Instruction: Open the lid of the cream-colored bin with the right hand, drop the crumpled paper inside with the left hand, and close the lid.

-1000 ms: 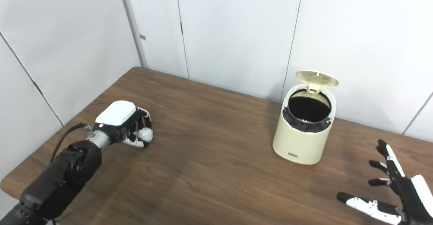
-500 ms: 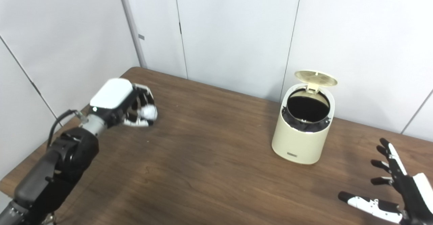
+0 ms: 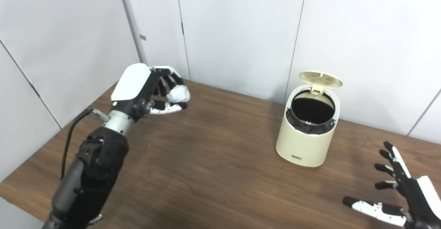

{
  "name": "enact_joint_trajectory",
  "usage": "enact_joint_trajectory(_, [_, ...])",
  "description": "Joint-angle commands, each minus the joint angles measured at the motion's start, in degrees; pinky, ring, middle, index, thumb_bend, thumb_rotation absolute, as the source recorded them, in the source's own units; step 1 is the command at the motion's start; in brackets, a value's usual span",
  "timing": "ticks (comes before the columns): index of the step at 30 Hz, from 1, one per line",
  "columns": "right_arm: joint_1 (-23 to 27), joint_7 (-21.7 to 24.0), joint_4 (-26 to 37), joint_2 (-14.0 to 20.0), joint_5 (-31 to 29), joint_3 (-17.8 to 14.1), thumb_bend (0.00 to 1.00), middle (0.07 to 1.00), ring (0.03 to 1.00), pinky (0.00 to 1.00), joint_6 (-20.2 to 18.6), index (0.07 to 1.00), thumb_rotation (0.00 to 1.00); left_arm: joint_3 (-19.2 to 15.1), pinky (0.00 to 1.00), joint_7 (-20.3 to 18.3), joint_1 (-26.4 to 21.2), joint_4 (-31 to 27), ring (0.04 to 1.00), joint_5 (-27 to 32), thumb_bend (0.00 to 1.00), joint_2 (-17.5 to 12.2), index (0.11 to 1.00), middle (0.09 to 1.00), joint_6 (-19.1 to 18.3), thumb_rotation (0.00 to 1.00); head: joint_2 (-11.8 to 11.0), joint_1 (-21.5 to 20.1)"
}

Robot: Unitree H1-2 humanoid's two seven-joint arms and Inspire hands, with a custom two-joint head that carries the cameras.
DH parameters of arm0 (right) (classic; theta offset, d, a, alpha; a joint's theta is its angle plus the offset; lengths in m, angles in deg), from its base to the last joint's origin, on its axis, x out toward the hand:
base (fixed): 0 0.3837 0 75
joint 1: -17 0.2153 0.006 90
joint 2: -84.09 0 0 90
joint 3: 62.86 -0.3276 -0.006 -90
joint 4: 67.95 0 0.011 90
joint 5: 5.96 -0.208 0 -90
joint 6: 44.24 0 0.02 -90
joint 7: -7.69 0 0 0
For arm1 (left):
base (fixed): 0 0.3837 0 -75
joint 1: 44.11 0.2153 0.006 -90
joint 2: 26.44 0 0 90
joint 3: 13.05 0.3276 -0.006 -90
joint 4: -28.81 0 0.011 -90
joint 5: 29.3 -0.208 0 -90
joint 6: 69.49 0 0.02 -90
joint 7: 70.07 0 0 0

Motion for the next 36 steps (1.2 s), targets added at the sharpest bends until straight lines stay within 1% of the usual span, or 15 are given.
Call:
enact_joint_trajectory(1, [2.1, -1.2, 1.5, 0.1, 0.1, -0.7, 0.76, 0.940, 0.840, 0.65, 1.5, 0.982, 0.22, 0.9, 0.30, 0.2, -3.0, -1.8, 0.353, -1.5, 0.49, 0.3, 0.542, 0.474, -0.2, 0.00, -0.4, -1.0])
enact_joint_trajectory(2, [2.2, -1.3, 1.5, 0.0, 0.1, -0.7, 0.77, 0.941, 0.840, 0.66, 1.3, 0.981, 0.21, 1.3, 0.28, 0.1, -3.4, -1.7, 0.344, -1.9, 0.49, 0.6, 0.545, 0.468, -0.3, 0.00, -0.4, -1.0])
enact_joint_trajectory(4, [2.2, -0.9, 1.7, -0.4, -0.8, -1.1, 0.77, 0.951, 0.851, 0.68, 0.0, 0.984, 0.19, 2.6, 0.26, 0.1, -4.9, -0.7, 0.335, -2.2, 0.49, 1.5, 0.547, 0.465, 0.3, 0.00, -1.0, -2.8])
enact_joint_trajectory(8, [2.1, -1.0, 2.0, -1.4, -1.6, -1.4, 0.77, 0.959, 0.855, 0.70, -1.3, 0.980, 0.09, 4.2, 0.32, 0.0, -6.4, 0.2, 0.371, -3.2, 0.50, 2.0, 0.526, 0.492, 0.3, 0.00, -1.6, -5.4])
enact_joint_trajectory(9, [2.1, -1.2, 1.9, -1.6, -1.6, -1.3, 0.77, 0.957, 0.851, 0.71, -1.1, 0.979, 0.06, 4.7, 0.32, 0.2, -7.1, 0.7, 0.372, -3.5, 0.50, 2.2, 0.527, 0.494, 0.6, 0.00, -1.9, -6.8])
enact_joint_trajectory(11, [2.0, -1.3, 1.6, -1.8, -1.5, -1.2, 0.77, 0.952, 0.848, 0.74, -0.5, 0.979, 0.03, 5.3, 0.28, 0.6, -8.0, 1.6, 0.350, -3.3, 0.49, 2.5, 0.538, 0.468, 1.2, 0.00, -2.2, -8.1])
enact_joint_trajectory(12, [1.9, -1.6, 0.8, -1.9, -2.1, -1.2, 0.77, 0.951, 0.848, 0.75, 1.1, 0.980, 0.03, 5.5, 0.28, 0.3, -8.7, 2.1, 0.348, -2.3, 0.49, 3.0, 0.541, 0.464, 0.9, 0.00, -2.7, -10.0])
enact_joint_trajectory(14, [1.8, -2.2, -0.7, -2.0, -2.8, -1.2, 0.78, 0.950, 0.852, 0.72, 4.0, 0.977, 0.04, 5.8, 0.28, 0.2, -9.8, 2.8, 0.346, -1.2, 0.49, 3.5, 0.544, 0.459, 0.9, 0.00, -3.0, -11.3])
enact_joint_trajectory(16, [1.8, -2.9, -2.4, -2.1, -3.1, -1.0, 0.79, 0.948, 0.851, 0.70, 7.0, 0.975, 0.07, 6.4, 0.28, 0.6, -10.9, 4.1, 0.340, -0.6, 0.49, 3.7, 0.545, 0.455, 2.1, 0.00, -3.5, -13.0])
enact_joint_trajectory(19, [1.8, -3.6, -4.0, -2.6, -3.2, -0.7, 0.80, 0.949, 0.841, 0.65, 9.2, 0.976, 0.10, 7.2, 0.29, 1.4, -11.9, 5.9, 0.345, 0.0, 0.49, 3.6, 0.546, 0.455, 4.1, 0.00, -4.1, -15.2])
enact_joint_trajectory(22, [1.7, -4.1, -5.2, -2.9, -2.7, -0.3, 0.81, 0.946, 0.831, 0.61, 10.4, 0.974, 0.15, 8.1, 0.28, 2.2, -13.4, 8.3, 0.345, 0.7, 0.49, 3.9, 0.545, 0.460, 6.2, 0.00, -4.4, -16.3])
enact_joint_trajectory(26, [1.6, -4.5, -6.4, -3.4, -2.2, 0.2, 0.80, 0.951, 0.842, 0.65, 12.2, 0.972, 0.18, 9.0, 0.32, 3.8, -14.4, 10.6, 0.363, 1.1, 0.49, 4.0, 0.540, 0.483, 9.8, 0.00, -4.9, -17.6])
enact_joint_trajectory(28, [1.5, -4.8, -6.8, -3.7, -1.8, 0.3, 0.80, 0.956, 0.851, 0.67, 12.5, 0.971, 0.17, 9.3, 0.33, 4.3, -14.7, 11.4, 0.369, 1.4, 0.50, 4.4, 0.535, 0.490, 10.7, 0.00, -5.3, -18.5])
enact_joint_trajectory(31, [1.6, -5.3, -6.9, -4.0, -0.5, 0.6, 0.80, 0.953, 0.853, 0.67, 12.4, 0.966, 0.17, 9.6, 0.27, 4.5, -15.2, 12.3, 0.343, 1.3, 0.49, 5.1, 0.543, 0.470, 11.0, 0.00, -5.8, -19.2])
enact_joint_trajectory(36, [1.9, -5.6, -7.3, -4.3, -0.3, 0.9, 0.80, 0.950, 0.853, 0.67, 12.6, 0.965, 0.17, 10.3, 0.34, 5.3, -16.3, 14.2, 0.385, 2.6, 0.50, 6.5, 0.515, 0.483, 13.2, 0.00, -6.3, -20.5])
